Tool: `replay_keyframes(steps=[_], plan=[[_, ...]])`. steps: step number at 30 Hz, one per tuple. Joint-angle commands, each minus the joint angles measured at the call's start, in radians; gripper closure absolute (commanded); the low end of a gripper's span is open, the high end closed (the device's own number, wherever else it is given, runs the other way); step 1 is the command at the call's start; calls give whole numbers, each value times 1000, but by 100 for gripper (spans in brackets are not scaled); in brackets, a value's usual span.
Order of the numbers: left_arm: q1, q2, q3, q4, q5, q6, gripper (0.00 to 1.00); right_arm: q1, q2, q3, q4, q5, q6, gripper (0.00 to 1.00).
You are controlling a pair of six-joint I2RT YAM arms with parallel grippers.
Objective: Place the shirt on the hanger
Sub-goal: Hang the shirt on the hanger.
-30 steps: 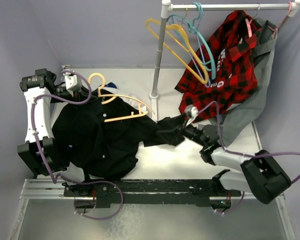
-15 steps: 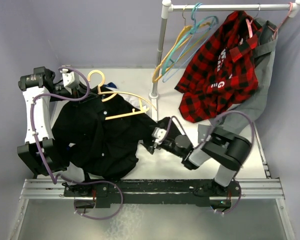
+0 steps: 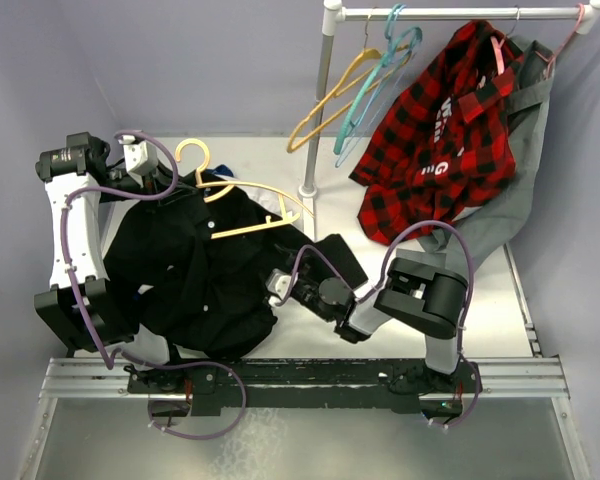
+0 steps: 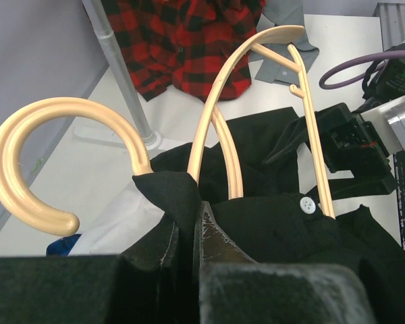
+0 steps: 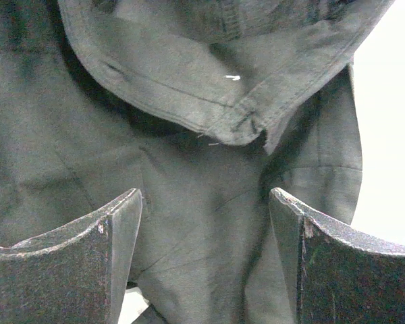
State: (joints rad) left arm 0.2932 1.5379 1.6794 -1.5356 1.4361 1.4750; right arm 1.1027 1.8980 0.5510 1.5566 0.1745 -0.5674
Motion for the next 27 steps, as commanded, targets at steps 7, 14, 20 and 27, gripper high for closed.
replay_keyframes(steps=[7,14,20,27], plan=[[-7,-80,-31,-12,87,4,100,12,-9,57,329,128,-131,28],[-9,-94,-51,-12,78,5,100,5,24,129,330,145,-157,37],[-8,-96,-61,-12,70,8,100,-6,45,172,330,145,-166,44],[-8,-89,-64,-12,70,10,100,-27,78,223,330,120,-168,50]])
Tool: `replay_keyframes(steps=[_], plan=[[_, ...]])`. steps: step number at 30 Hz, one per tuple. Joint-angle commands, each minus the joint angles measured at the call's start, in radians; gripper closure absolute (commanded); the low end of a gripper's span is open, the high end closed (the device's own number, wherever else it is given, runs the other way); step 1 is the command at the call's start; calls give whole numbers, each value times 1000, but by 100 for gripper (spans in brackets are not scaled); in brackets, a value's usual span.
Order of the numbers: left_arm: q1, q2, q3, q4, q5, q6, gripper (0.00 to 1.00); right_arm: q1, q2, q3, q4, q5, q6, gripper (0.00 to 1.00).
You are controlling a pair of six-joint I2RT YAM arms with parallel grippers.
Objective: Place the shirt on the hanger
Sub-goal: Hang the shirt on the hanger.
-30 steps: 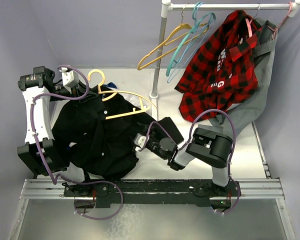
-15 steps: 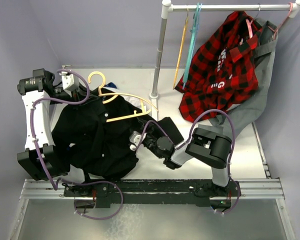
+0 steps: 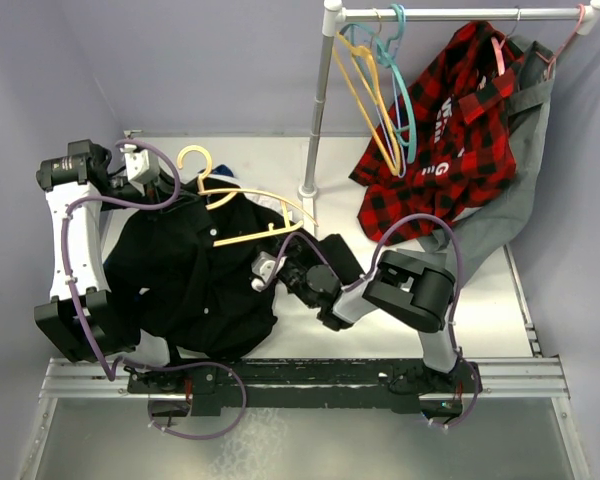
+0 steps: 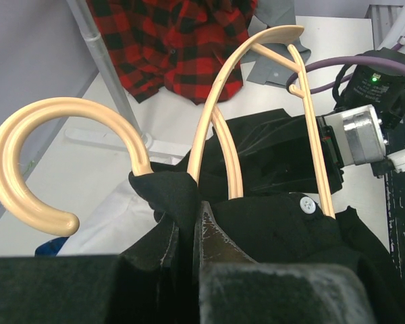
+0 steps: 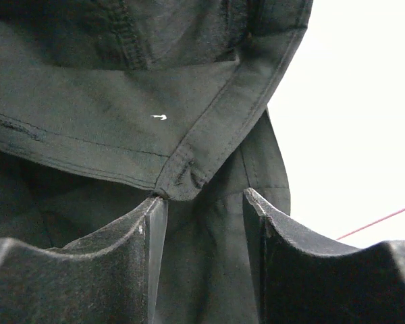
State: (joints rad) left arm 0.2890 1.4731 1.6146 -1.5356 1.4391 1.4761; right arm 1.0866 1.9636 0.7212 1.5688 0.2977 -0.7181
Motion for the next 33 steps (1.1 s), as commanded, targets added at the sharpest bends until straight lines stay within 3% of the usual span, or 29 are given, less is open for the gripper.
replay_keyframes(steps=[1,4,10,13,25,33], plan=[[-4,-24,1,-12,66,9,100,-12,18,60,318,-8,-21,51],[-5,-21,4,-12,66,7,100,-21,32,75,318,-28,-22,48],[-4,-15,27,-12,62,-2,100,-29,20,-19,316,-85,27,29],[-6,-14,34,-12,68,-9,100,-35,12,-56,316,-98,51,1],[-18,-15,20,-12,68,-16,100,-57,18,42,317,-115,34,1],[-26,-21,13,-12,63,-17,100,-69,62,122,317,-129,38,14]])
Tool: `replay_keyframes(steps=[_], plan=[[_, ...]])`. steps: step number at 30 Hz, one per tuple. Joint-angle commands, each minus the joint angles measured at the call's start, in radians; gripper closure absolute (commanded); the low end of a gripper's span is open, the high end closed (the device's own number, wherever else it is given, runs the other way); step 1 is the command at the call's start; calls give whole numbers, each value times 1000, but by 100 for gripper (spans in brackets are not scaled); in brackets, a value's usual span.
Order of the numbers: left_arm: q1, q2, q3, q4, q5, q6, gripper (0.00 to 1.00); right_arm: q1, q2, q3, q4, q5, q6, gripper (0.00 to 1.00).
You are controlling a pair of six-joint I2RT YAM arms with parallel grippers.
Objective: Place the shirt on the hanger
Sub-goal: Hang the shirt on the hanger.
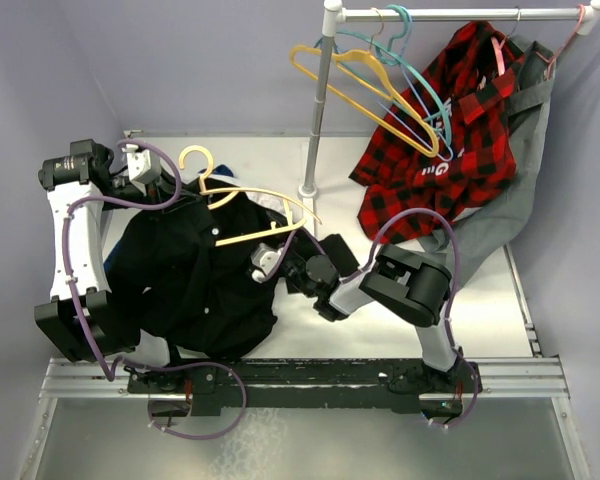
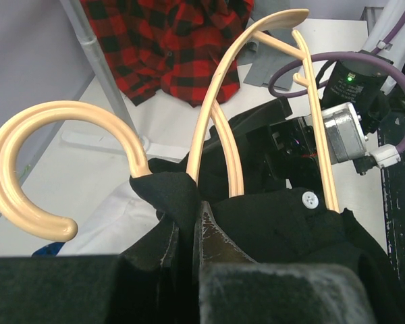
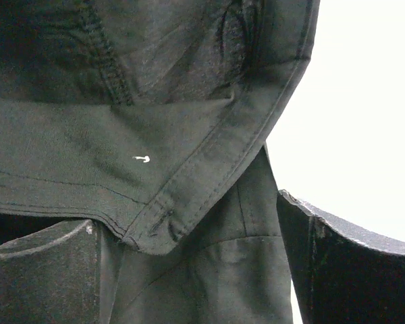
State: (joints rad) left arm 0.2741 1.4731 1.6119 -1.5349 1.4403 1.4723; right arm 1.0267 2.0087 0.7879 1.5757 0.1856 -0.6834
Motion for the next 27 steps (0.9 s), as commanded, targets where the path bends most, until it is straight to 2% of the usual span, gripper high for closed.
replay_keyframes(steps=[1,7,10,11,17,22,27], plan=[[-11,-21,14,-13,62,-13,100,-10,20,60,310,-20,6,17],[-17,-26,5,-13,49,-15,100,-11,-33,30,310,-35,45,53],[-24,-40,2,-13,50,-26,100,-11,-98,-12,310,-34,88,82],[-29,-47,-2,-13,49,-25,100,-10,-116,-26,310,-19,97,99],[-41,-60,2,-13,24,-22,100,-11,-189,-149,310,95,49,100],[-41,-73,8,-13,-60,9,100,-30,-225,-234,310,197,1,100],[-41,-91,28,-1,-129,17,100,-53,-245,-285,310,235,-21,100]])
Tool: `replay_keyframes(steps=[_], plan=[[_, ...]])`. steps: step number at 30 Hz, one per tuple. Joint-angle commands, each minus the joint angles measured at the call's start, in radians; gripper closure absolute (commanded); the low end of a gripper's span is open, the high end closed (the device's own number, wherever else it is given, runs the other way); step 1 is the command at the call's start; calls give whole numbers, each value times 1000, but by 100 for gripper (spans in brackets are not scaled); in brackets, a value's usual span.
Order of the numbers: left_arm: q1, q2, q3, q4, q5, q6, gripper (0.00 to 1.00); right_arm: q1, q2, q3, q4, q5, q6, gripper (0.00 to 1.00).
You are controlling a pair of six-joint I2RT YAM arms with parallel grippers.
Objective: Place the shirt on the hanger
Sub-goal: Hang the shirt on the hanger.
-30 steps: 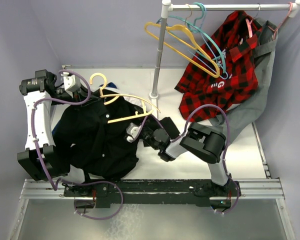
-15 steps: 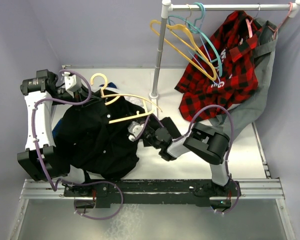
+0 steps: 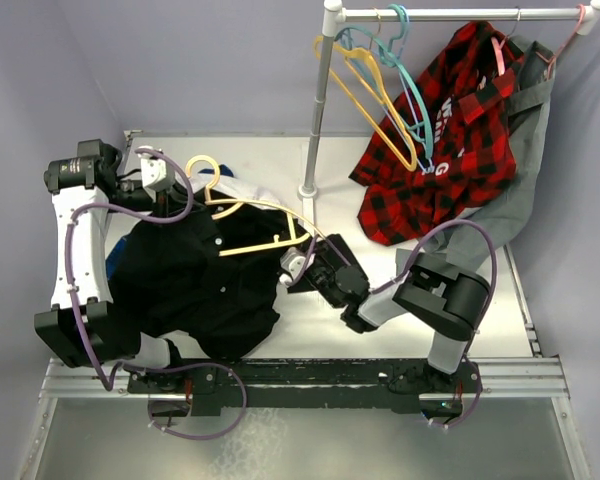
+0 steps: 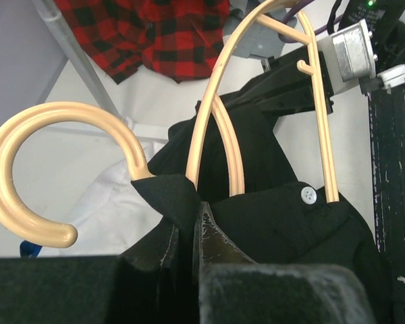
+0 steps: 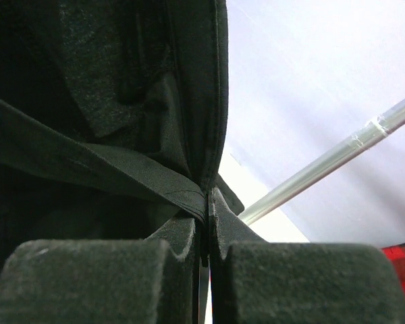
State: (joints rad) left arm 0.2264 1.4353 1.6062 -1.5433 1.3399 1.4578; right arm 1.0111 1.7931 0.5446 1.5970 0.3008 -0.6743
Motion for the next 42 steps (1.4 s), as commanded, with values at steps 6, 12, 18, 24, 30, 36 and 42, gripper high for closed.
replay_keyframes(steps=[6,12,18,24,30,36,42], plan=[[8,-139,39,279,-138,-163,100,-77,-65,-114,288,139,-70,100],[8,-232,-43,831,-274,-609,100,-85,-110,-194,287,112,-47,100],[7,-172,27,786,-239,-614,100,-75,-133,-208,287,129,-52,100],[7,-190,16,717,-299,-485,100,-119,-191,-243,288,143,-57,100],[7,-208,11,647,-383,-350,100,-209,-263,-281,287,117,16,100],[7,-218,1,658,-479,-279,100,-242,-250,-284,287,113,33,100],[8,-256,-49,851,-594,-349,100,-254,-257,-298,287,112,47,100]])
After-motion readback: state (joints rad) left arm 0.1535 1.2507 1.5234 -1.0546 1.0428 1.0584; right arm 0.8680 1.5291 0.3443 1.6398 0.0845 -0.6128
